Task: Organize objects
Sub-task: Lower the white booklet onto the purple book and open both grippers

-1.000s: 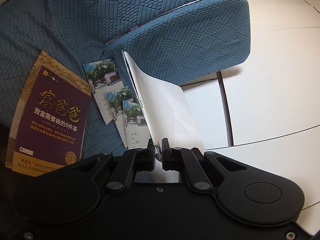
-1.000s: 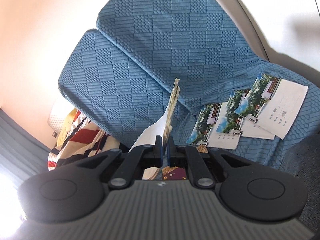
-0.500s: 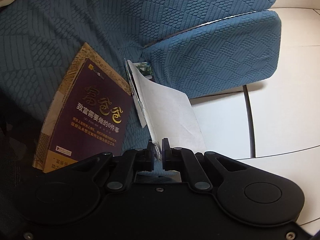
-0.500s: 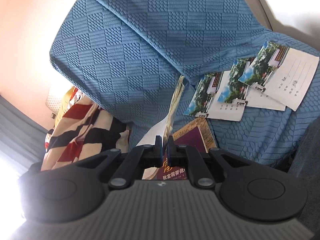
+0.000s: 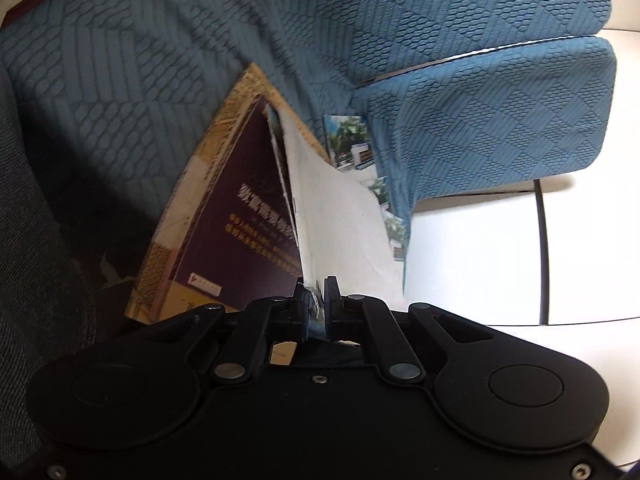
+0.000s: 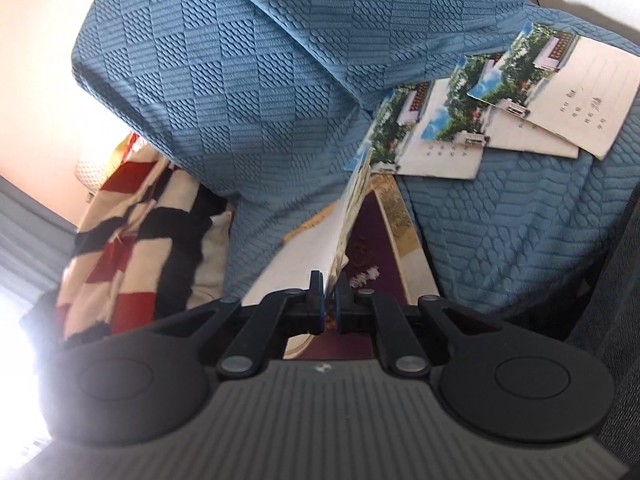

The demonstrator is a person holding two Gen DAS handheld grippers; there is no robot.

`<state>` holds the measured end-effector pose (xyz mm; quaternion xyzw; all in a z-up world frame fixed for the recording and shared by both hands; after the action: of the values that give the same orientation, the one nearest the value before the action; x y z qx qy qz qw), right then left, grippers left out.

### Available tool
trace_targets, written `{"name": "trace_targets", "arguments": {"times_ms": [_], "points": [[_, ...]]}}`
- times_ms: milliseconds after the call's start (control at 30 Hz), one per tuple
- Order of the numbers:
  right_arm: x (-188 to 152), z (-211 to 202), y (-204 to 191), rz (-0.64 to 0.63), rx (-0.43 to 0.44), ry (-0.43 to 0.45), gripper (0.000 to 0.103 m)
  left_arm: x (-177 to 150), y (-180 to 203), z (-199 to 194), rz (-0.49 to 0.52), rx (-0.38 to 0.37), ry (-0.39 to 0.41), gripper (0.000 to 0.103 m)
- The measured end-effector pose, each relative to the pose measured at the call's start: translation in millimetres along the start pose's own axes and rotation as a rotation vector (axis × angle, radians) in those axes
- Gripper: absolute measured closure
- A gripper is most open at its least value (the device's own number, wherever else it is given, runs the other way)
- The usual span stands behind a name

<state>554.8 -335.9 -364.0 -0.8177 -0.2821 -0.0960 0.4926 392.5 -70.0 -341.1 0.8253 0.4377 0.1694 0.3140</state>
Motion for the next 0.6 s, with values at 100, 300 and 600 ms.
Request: {"name": "trace_targets", "arguments": {"times_ms": [100,300,600], "points": [[-8.8,2.8,11.2,0.034,-0.007,-0.036,0.092,-1.2,-6.6,5.6,-0.015,0.029,-0.019,0.096],[-17.6,11.2,15.1,0.020,-0.061,-0.147,0.073,1.4,-19.8,5.4,-0.027,0.092,-0.023,0.082],[-11.7,-12.3,22.7,-0.056,-0.122,-0.189,0.043,8.9,-32.4,-12.5,0.006,0.158,0.046,0.076]]}}
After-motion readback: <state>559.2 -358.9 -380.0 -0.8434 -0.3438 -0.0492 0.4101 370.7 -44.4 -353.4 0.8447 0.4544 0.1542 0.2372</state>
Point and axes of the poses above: each gripper's, at about its wrist camera, not at the fingertips, and z roughly the way its jaws point, y to its right, x to its top, the point moved 3 cm from there along z, roughly the way its jaws point, and after that the axes turned 11 degrees about x, right-handed, at the moved point
